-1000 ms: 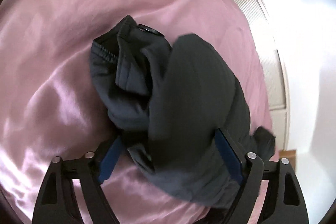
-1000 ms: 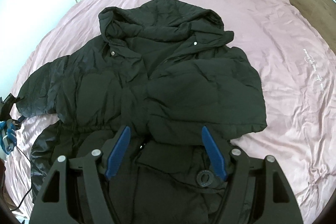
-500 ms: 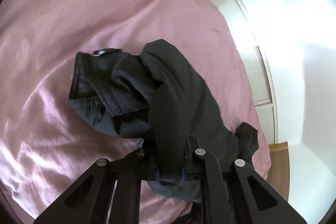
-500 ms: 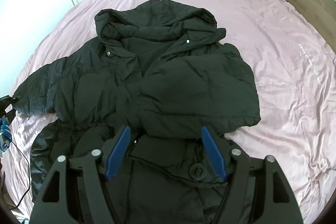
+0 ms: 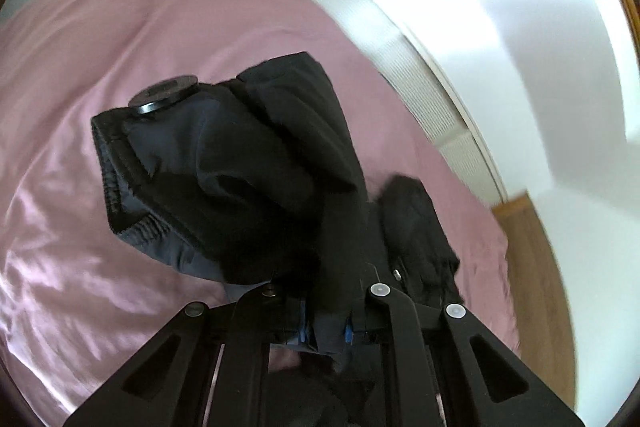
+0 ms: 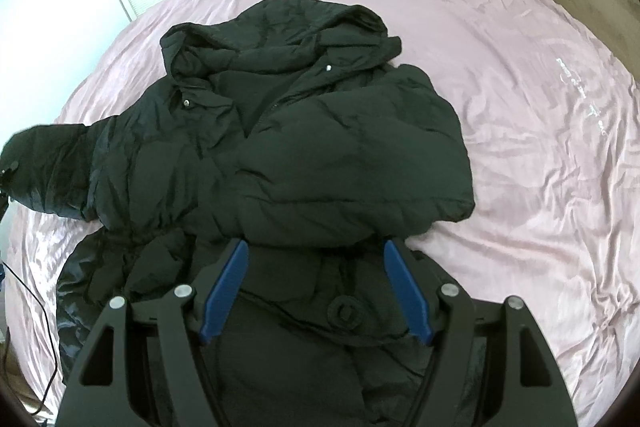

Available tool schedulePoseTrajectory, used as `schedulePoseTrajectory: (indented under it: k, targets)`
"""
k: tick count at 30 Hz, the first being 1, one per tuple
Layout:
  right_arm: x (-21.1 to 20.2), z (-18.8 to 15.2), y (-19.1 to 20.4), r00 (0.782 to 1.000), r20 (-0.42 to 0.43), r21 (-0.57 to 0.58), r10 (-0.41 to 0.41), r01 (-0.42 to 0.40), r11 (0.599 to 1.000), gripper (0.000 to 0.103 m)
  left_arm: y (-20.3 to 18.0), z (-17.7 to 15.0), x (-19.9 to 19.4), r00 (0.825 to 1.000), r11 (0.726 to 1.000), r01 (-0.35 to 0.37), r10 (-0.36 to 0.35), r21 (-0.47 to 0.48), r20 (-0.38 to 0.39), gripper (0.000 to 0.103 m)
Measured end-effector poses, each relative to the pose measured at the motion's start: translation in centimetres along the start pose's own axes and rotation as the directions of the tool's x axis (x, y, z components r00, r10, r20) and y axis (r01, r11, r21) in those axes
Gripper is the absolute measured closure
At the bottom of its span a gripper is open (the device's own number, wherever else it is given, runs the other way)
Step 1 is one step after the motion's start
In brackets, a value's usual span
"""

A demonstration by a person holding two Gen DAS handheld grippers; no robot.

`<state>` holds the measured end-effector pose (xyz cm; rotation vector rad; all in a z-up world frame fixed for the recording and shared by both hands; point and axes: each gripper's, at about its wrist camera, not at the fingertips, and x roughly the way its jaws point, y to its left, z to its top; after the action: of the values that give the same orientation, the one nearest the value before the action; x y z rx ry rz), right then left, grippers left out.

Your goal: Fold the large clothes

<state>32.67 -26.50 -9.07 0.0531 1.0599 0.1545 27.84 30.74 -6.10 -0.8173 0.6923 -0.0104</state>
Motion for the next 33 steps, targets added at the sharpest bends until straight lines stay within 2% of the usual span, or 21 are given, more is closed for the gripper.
schedulePoseTrajectory:
  k: [6, 11, 15, 18, 23, 28, 31, 33]
  targets:
    - [-0.4, -0.8, -2.1, 1.0, 0.003, 0.033, 0.013, -0.013, 0.999, 0.033, -7.1, -3.2, 3.0, 0.994, 0.987, 0.062, -0.048, 0.15, -0.095, 0.091]
    - [-0.9, -1.6, -4.1, 1.0, 0.004, 0.047, 0.007, -0.007, 0.999, 0.033, -10.7, -6.3, 6.8, 0.981, 0.972, 0.102, -0.063, 0.213, -0.182, 0.091]
    - [-1.3, -2.2, -5.8, 1.0, 0.006, 0.076, 0.007, -0.007, 0.997, 0.033, -12.2, -8.9, 10.4, 0.966, 0.965, 0.106, -0.043, 0.239, -0.253, 0.091]
    - [-1.3, -2.7, -6.8, 1.0, 0.003, 0.092, 0.005, -0.005, 0.996, 0.033, -13.0, -10.5, 12.8, 0.956, 0.958, 0.087, -0.002, 0.275, -0.294, 0.091]
    - [-1.1, -3.4, -7.9, 1.0, -0.007, 0.105, 0.004, -0.003, 0.994, 0.033, -14.1, -14.0, 16.8, 0.926, 0.939, 0.05, 0.084, 0.341, -0.368, 0.091]
    - [-0.8, -3.8, -8.2, 1.0, -0.014, 0.101, 0.007, -0.006, 0.995, 0.033, -15.2, -17.8, 18.2, 0.902, 0.928, 0.038, 0.127, 0.37, -0.412, 0.079]
    - [-0.7, -3.9, -8.3, 1.0, -0.018, 0.101, 0.015, -0.013, 0.995, 0.033, -16.0, -19.2, 18.1, 0.894, 0.927, 0.052, 0.123, 0.372, -0.431, 0.061]
    - [-0.5, -3.9, -8.2, 1.0, -0.022, 0.098, 0.019, -0.016, 0.995, 0.033, -16.6, -19.6, 18.4, 0.89, 0.93, 0.073, 0.102, 0.36, -0.445, 0.046]
